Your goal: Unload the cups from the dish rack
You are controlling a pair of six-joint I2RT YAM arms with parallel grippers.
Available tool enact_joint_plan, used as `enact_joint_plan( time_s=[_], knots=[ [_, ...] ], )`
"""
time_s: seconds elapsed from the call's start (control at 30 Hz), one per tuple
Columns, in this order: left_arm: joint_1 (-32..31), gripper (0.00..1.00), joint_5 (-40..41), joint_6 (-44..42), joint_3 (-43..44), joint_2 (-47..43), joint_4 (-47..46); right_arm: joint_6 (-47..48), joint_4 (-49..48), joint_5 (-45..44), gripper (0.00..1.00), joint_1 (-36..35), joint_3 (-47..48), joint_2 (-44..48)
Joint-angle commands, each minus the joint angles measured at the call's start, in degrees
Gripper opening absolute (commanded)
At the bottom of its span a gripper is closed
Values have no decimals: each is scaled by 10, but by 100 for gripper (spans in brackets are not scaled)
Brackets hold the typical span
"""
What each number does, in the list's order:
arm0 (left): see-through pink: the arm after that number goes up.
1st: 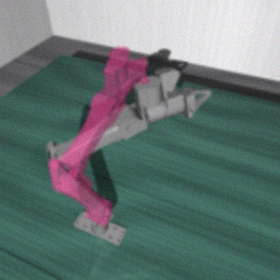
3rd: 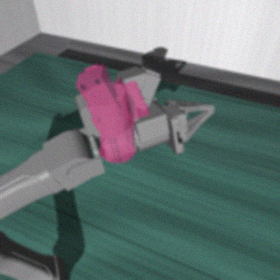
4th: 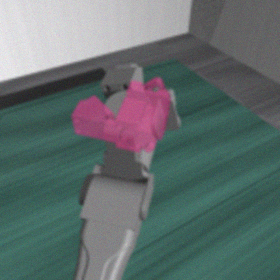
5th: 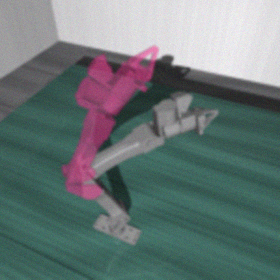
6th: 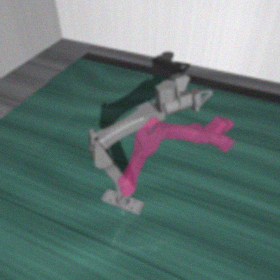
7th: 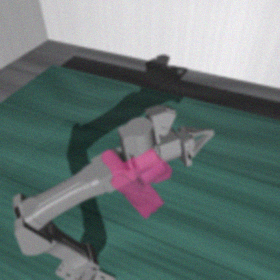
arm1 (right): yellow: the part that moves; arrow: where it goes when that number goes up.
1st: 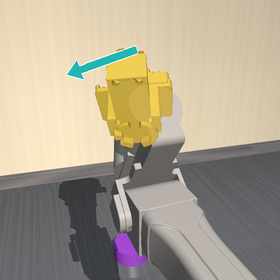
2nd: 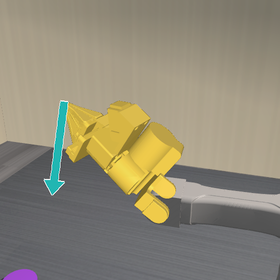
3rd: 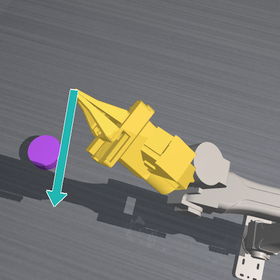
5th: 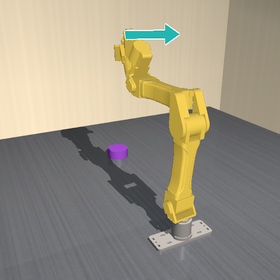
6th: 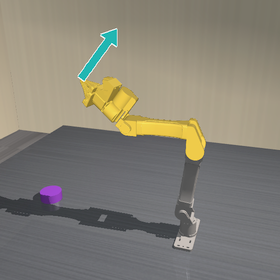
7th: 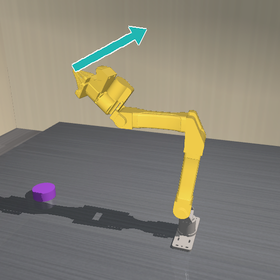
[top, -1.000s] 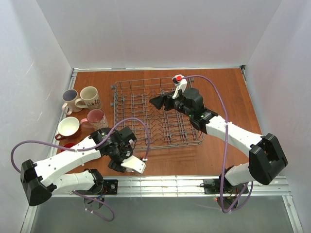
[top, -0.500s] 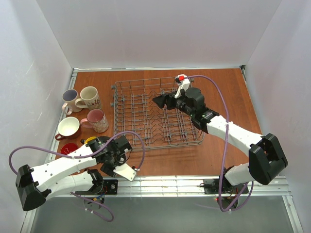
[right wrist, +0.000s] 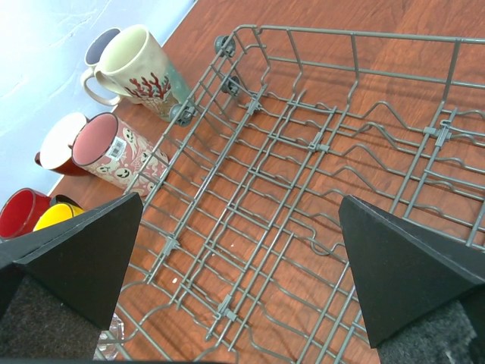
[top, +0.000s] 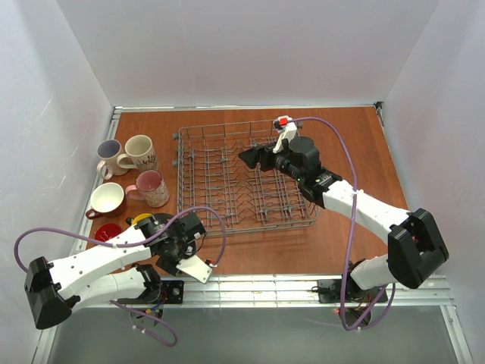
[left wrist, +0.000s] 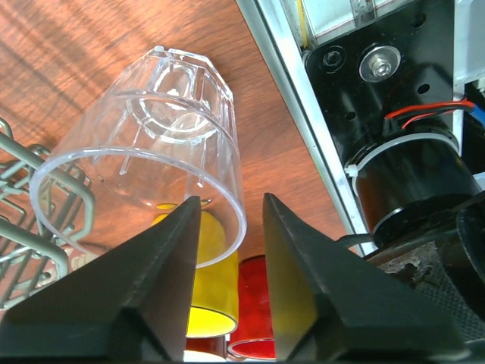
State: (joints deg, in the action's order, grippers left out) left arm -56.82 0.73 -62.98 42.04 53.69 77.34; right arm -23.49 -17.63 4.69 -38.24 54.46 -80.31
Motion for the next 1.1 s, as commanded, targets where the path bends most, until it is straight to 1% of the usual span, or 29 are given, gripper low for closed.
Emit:
enact_joint_plan(
  time_s=[0.0,0.17,0.27,0.3,0.33,0.43,0.5,0.53,0.57,0.63,0.67,0.7,0.73,0.77,0.83,0.87,0.9,0.97,1.0,1.07],
  knots=[
    [-2,36,3,-2,20,-1,26,7,-13,6,99,4,6,-2],
    [-2,44,-6,-1,48,-10,26,7,-13,8,99,4,7,-5],
    [-2,45,-48,-11,71,-21,26,7,-13,11,99,5,8,-5],
    [-2,45,-65,-14,92,-25,26,7,-13,12,98,5,8,-6],
    [-2,45,-99,-20,102,-34,26,7,-13,13,99,5,8,-6],
    [-2,45,-139,-26,143,-39,26,7,-13,16,99,7,8,-5],
    [-2,45,-145,-8,181,-27,14,7,-13,21,99,9,9,-5],
    [-2,45,-144,14,197,-22,1,6,-13,23,98,12,8,-6],
    [-2,45,-139,58,212,-11,-16,7,-13,27,99,16,8,-8],
    [-2,45,-123,105,254,0,-71,-1,-12,40,99,27,6,-7],
    [-1,45,-84,156,262,7,-96,-3,-10,46,99,35,4,-8],
    [2,45,-58,179,270,11,-153,-9,-7,62,99,42,4,-8],
    [10,47,-24,195,274,15,-181,-9,-1,68,99,58,5,-6],
    [20,48,40,215,273,29,-230,-8,10,71,98,67,10,-5],
    [63,50,135,232,271,55,-266,6,57,62,99,91,20,2],
    [89,50,142,240,276,75,-279,14,72,57,99,99,23,6],
    [158,49,133,273,286,110,-280,20,96,48,99,108,23,10],
    [232,49,97,309,328,146,-274,33,116,41,99,136,24,26],
    [289,48,76,353,341,169,-270,35,137,38,99,146,25,32],
    [330,47,66,392,349,175,-276,41,159,36,99,178,25,51]
  ],
)
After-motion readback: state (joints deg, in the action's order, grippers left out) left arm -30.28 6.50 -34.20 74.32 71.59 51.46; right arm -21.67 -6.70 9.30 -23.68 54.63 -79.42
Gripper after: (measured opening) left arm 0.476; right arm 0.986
